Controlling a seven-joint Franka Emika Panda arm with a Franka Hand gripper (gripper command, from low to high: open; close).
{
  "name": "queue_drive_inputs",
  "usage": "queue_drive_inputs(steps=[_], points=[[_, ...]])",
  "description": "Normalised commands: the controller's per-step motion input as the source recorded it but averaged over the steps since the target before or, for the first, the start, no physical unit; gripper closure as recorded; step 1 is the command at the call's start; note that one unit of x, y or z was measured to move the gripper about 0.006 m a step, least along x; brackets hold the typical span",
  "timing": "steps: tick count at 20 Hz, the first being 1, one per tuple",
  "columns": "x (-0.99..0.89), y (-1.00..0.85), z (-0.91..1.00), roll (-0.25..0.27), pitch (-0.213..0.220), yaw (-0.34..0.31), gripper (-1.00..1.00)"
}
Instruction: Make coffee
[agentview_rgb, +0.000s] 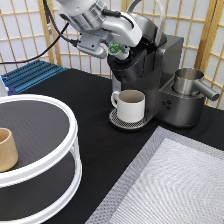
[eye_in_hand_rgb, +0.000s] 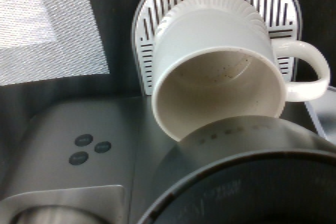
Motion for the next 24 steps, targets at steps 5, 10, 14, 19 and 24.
queue_drive_inputs(steps=[5,10,14,19,24], points=[[0.04,0.08,-0.11,-0.067,0.001,-0.078,1.0],[0.01,0.38,0.0,-0.131,0.017,-0.101,1.0],[0.0,0.33,0.0,-0.129,0.007,-0.088,1.0],[0.0,0.25,0.01,-0.121,0.001,-0.06,1.0],[0.0,0.31,0.0,-0.149,0.0,-0.062,1.0]])
